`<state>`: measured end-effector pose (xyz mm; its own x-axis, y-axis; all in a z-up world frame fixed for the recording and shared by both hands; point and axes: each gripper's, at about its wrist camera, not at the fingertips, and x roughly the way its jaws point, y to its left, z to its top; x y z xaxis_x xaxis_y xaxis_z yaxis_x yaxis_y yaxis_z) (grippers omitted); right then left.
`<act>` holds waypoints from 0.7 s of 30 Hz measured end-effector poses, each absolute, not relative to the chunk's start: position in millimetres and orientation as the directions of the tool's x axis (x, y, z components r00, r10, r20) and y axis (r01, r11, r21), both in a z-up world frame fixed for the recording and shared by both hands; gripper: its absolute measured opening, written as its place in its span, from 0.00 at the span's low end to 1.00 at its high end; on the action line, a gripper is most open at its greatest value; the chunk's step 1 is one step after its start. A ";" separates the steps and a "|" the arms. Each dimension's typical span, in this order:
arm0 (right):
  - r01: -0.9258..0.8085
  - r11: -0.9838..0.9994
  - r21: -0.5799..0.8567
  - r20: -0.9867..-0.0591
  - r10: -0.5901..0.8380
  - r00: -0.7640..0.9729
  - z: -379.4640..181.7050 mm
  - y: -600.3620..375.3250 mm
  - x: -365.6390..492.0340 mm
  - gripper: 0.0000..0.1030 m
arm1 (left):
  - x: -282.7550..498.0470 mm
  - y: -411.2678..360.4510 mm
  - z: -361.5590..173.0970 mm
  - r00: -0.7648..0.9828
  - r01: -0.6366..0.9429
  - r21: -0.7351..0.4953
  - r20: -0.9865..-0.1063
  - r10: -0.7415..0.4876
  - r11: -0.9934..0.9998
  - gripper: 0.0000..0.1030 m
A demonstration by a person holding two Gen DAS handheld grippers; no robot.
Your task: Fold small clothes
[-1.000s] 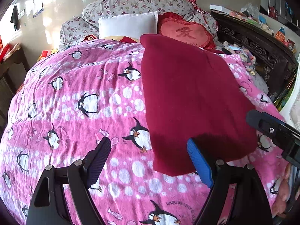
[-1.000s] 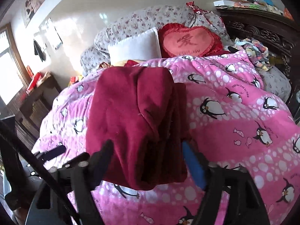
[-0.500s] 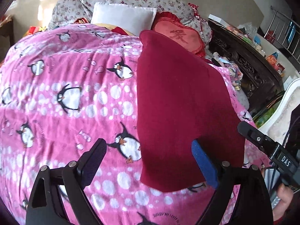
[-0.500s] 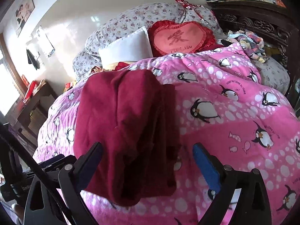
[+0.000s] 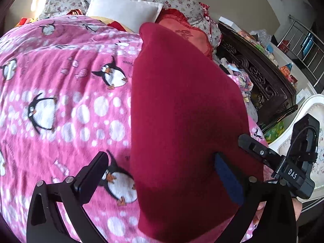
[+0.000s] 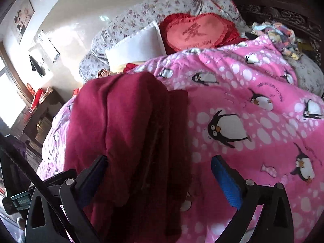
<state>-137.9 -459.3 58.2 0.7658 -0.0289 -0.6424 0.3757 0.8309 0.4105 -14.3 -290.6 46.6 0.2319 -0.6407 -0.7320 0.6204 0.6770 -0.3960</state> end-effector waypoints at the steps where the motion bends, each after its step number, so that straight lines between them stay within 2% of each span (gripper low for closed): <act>1: 0.365 0.825 0.431 -0.639 -0.006 0.769 54.1 -461.7 -135.5 1.00 | -12.8 -293.1 44.9 0.225 0.620 -0.402 -0.732 -0.644 0.674 1.00; 5: 0.315 0.764 0.563 -0.598 0.113 0.794 35.2 -473.1 -129.2 1.00 | -8.4 -298.3 40.3 0.197 0.619 -0.427 -0.728 -0.657 0.659 1.00; 6: 0.304 0.762 0.572 -0.586 0.120 0.802 34.2 -472.8 -129.6 0.97 | -7.6 -299.1 39.0 0.189 0.618 -0.434 -0.728 -0.659 0.656 1.00; 7: 0.290 0.766 0.573 -0.573 0.122 0.810 35.1 -470.9 -130.4 0.92 | -6.9 -299.5 38.3 0.185 0.619 -0.434 -0.729 -0.659 0.654 1.00; 8: 0.258 0.773 0.580 -0.550 0.138 0.823 37.7 -466.6 -131.6 0.78 | -7.3 -300.0 38.7 0.185 0.624 -0.434 -0.727 -0.662 0.650 0.98; 9: 0.244 0.778 0.579 -0.538 0.140 0.831 41.1 -462.4 -133.3 0.68 | -9.4 -300.1 40.1 0.177 0.636 -0.440 -0.717 -0.675 0.634 0.92; 10: 0.245 0.788 0.565 -0.539 0.128 0.832 44.4 -458.4 -134.3 0.65 | -11.7 -299.8 42.4 0.158 0.652 -0.453 -0.703 -0.693 0.608 0.76; 12: 0.259 0.811 0.525 -0.546 0.087 0.833 54.2 -449.1 -138.0 0.55 | -18.6 -298.5 52.5 0.188 0.674 -0.421 -0.697 -0.692 0.607 0.72; 14: 0.265 0.815 0.514 -0.543 0.071 0.837 63.3 -441.8 -142.9 0.51 | -24.2 -294.7 59.3 0.201 0.686 -0.405 -0.692 -0.693 0.604 0.65; 21: 0.190 0.856 0.482 -0.515 0.101 0.851 104.7 -393.8 -172.8 0.50 | -49.1 -244.0 103.3 0.218 0.695 -0.401 -0.673 -0.707 0.597 0.61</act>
